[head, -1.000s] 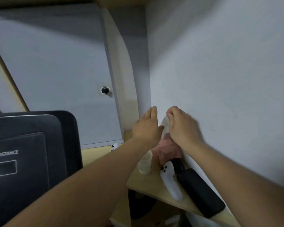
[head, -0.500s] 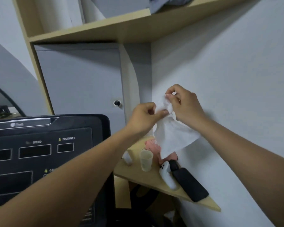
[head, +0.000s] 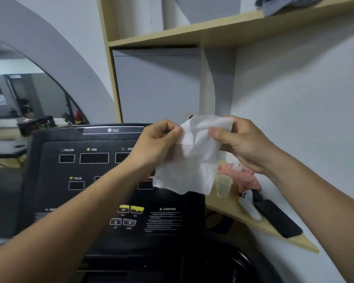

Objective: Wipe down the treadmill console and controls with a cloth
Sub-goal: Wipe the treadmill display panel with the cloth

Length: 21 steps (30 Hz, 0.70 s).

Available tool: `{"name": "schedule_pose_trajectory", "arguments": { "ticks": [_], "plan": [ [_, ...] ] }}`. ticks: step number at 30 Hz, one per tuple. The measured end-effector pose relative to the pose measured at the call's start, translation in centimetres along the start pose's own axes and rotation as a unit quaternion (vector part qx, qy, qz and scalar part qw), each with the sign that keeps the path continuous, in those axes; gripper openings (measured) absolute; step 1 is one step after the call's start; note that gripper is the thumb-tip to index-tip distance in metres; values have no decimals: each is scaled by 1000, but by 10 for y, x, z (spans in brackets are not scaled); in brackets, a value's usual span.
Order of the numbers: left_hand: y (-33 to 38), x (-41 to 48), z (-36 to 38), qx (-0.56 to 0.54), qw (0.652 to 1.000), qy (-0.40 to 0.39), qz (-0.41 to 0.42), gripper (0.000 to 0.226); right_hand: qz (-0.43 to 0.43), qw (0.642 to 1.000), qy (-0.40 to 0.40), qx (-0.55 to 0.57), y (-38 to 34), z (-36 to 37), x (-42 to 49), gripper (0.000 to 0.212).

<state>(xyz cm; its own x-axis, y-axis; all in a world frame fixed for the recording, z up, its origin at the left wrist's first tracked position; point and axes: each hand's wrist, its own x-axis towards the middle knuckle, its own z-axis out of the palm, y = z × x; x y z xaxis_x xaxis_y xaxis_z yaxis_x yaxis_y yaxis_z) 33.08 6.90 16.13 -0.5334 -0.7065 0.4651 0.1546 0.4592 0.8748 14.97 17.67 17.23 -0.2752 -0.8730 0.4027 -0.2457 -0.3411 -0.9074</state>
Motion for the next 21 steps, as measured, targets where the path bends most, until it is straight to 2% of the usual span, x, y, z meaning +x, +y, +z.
{"name": "schedule_pose_trajectory", "arguments": {
  "ticks": [3,6,8,10,12,15,16,18,21],
  "plan": [
    [-2,-16,-35,-2,999,34,-14,25,15,994,44,98,4,51,4,12],
    [-9,-33,-75,10,1000,8,-6,22,-66,990,119,-31,8,115,15,18],
    [-16,-43,-97,14,999,-32,-6,48,-111,984,92,-105,7,157,22,27],
    [-21,-49,-123,22,999,-30,-21,59,-125,981,40,-144,5,192,29,27],
    [-26,-51,-153,24,999,-9,-29,42,-130,976,29,-172,7,217,36,20],
    [-40,-49,-200,54,998,23,-37,11,-133,967,72,-204,19,243,49,23],
    [-45,-48,-212,66,997,26,-35,7,-128,963,87,-219,25,251,52,27],
    [-53,-42,-232,95,994,45,-27,15,-115,956,113,-246,36,265,55,36],
    [-60,-31,-257,173,978,118,7,9,-105,943,128,-288,47,278,56,42]
  ]
}}
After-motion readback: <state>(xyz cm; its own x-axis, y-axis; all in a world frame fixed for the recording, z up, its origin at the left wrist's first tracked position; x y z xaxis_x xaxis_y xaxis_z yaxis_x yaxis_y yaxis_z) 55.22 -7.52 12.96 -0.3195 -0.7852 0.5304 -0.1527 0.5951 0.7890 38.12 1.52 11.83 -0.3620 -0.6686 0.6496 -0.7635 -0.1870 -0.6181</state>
